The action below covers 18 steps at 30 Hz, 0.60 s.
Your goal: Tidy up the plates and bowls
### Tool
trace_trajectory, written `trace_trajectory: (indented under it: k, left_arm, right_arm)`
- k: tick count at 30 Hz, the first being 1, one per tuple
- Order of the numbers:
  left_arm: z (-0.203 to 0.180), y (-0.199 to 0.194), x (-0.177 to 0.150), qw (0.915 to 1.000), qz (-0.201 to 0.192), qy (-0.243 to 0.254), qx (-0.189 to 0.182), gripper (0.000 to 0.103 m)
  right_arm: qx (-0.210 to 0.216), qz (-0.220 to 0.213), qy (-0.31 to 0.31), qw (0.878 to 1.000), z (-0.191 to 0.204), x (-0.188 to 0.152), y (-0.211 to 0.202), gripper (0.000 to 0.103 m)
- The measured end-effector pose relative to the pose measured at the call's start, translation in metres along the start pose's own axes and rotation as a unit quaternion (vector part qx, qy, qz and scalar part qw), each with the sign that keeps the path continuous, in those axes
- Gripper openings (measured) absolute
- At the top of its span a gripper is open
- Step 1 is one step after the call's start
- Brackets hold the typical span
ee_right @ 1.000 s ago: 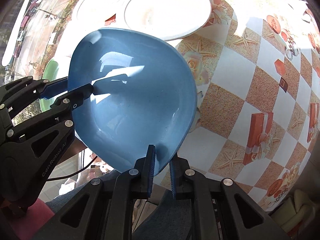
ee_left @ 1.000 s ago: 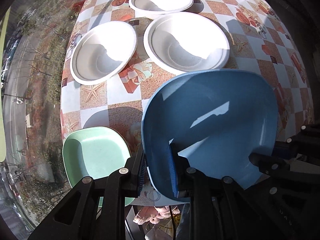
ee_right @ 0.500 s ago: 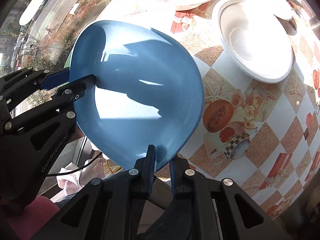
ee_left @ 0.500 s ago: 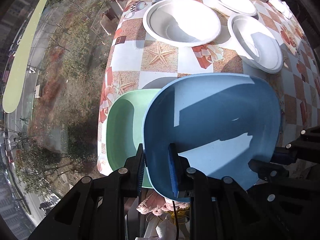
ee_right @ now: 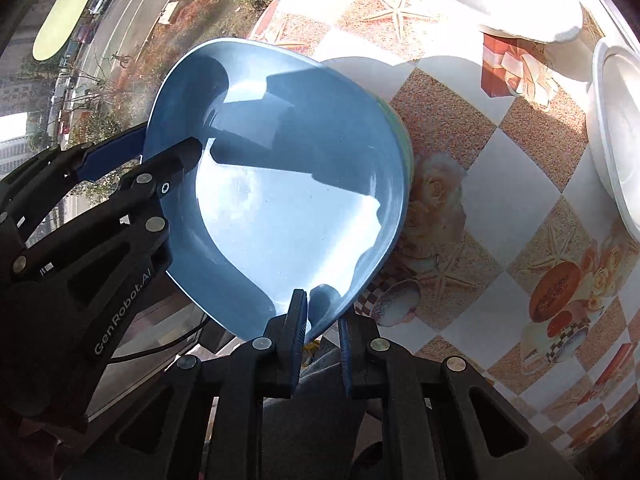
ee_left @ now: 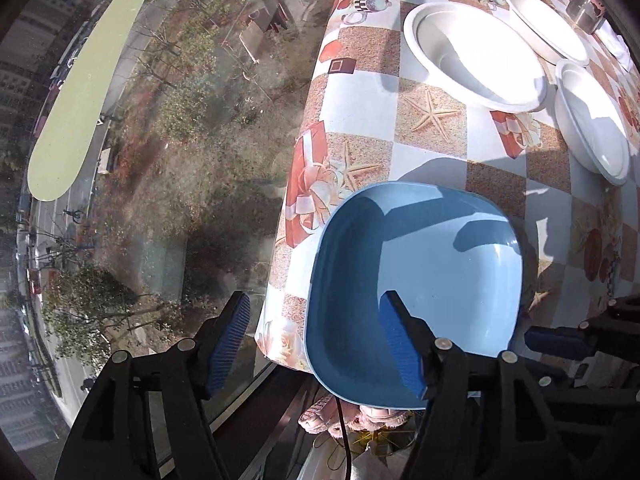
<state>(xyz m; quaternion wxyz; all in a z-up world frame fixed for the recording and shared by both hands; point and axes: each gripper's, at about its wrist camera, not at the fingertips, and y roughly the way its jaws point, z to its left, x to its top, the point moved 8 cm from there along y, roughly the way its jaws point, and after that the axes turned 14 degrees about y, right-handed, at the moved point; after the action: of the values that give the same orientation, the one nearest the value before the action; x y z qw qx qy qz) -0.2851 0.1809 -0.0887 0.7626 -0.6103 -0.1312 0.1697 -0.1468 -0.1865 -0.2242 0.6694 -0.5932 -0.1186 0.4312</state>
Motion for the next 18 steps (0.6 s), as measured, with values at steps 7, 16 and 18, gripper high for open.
trace_trajectory:
  k: [7,16,18]
  left_arm:
    - [-0.022,-0.001,0.009,0.9995,-0.001,0.011,-0.030,0.079]
    - [-0.085,-0.040,0.057,0.9943,-0.032,0.043,-0.092,0.079]
    - [-0.099,-0.045,0.071,0.9931,-0.036,0.045,-0.102,0.079]
  right_arm:
    - [-0.020,-0.034,0.033,0.999,-0.056,-0.003,-0.024,0.089]
    - [0.012,-0.048,0.250,0.967,-0.184,-0.024,-0.041,0.089]
    - [0.010,-0.060,0.276,0.959,-0.206,-0.027,-0.048,0.089]
